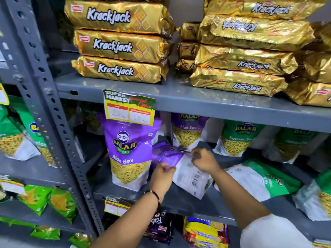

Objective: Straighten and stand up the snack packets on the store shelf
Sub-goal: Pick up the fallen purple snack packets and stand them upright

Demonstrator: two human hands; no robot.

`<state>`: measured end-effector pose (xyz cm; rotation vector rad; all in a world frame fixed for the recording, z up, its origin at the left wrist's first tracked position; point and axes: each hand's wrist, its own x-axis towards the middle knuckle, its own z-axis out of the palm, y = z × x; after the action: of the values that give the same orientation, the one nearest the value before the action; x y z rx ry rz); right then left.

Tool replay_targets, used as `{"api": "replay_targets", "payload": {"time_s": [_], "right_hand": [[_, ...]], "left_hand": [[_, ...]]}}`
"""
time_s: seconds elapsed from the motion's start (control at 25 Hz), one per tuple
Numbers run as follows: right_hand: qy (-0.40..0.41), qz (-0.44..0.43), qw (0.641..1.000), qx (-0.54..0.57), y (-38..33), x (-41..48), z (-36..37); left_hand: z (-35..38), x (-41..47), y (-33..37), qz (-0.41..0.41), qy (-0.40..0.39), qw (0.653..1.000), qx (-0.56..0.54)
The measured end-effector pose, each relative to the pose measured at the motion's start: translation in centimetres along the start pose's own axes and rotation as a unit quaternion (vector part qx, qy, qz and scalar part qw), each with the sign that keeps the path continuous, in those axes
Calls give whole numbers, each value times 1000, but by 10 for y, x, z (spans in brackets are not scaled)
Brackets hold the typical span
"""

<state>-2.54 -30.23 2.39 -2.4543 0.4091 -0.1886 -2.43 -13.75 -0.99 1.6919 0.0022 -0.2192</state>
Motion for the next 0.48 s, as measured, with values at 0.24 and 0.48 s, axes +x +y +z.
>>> {"api": "replay_targets", "payload": {"time_s": [0.24,0.48], "right_hand": [[-202,115,972,32,38,16,-18],[-243,135,959,61,52,32,-12]], "left_hand": [[34,70,-59,-236,45,959,-149],[40,104,-82,-214,50,965,-144]]}}
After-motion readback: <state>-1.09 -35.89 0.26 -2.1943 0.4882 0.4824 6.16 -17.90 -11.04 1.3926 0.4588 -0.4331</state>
